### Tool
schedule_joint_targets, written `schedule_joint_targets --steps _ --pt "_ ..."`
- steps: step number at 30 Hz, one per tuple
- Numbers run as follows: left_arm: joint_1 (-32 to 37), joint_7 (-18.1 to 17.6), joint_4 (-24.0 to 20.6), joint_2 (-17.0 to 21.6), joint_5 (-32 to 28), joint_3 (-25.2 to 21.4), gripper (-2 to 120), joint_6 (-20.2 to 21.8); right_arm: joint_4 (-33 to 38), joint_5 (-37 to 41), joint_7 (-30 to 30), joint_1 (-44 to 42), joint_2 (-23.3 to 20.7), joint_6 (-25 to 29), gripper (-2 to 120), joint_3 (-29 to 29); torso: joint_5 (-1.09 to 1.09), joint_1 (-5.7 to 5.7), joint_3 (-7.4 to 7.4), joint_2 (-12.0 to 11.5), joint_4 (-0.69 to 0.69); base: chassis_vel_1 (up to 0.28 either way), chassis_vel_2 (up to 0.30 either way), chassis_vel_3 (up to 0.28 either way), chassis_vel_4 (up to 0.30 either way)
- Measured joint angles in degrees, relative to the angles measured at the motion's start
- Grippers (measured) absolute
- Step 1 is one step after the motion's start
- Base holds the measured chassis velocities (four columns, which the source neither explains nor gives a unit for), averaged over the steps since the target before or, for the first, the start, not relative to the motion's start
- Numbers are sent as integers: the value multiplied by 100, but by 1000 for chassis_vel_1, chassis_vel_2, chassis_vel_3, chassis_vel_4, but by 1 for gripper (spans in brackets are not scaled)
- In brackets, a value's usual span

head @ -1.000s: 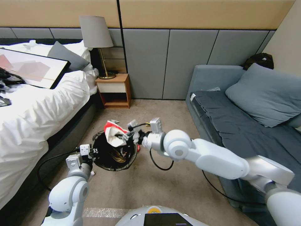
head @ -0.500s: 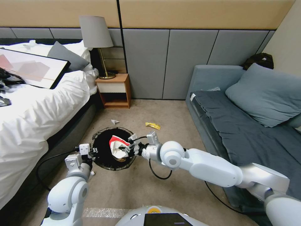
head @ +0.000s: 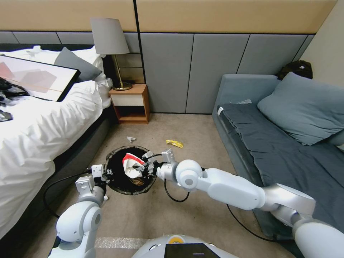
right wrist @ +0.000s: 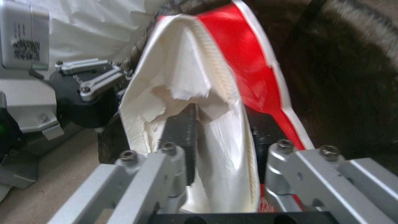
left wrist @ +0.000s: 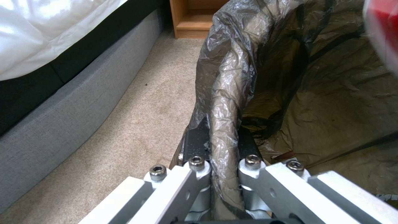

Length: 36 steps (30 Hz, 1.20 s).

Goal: Pick up the trash bin, then pick up the garbage from the floor and place it into the trash bin.

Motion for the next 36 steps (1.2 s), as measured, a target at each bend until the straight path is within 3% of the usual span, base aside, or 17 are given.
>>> schedule_joint_targets --steps 10,14,16,19,36 --pt "-27 -19 19 5 4 13 0 0 8 22 -25 -73 -188 -11 73 119 1 0 0 0 -1 0 0 0 0" --pt "-34 -55 14 3 -52 13 0 0 10 22 -27 -95 -208 -12 80 161 1 0 0 0 1 0 0 0 0" --pt "-43 -70 2 3 -85 13 0 0 -6 20 -34 -116 -273 -19 92 199 1 0 0 0 0 0 0 0 0" --pt "-45 -70 -8 12 -86 11 0 0 -14 11 -40 -121 -304 -22 98 200 1 0 0 0 -1 0 0 0 0" --pt "-50 -11 -2 63 -25 -3 0 1 245 -79 -98 -402 -484 -33 100 483 1 0 0 0 0 0 0 0 0"
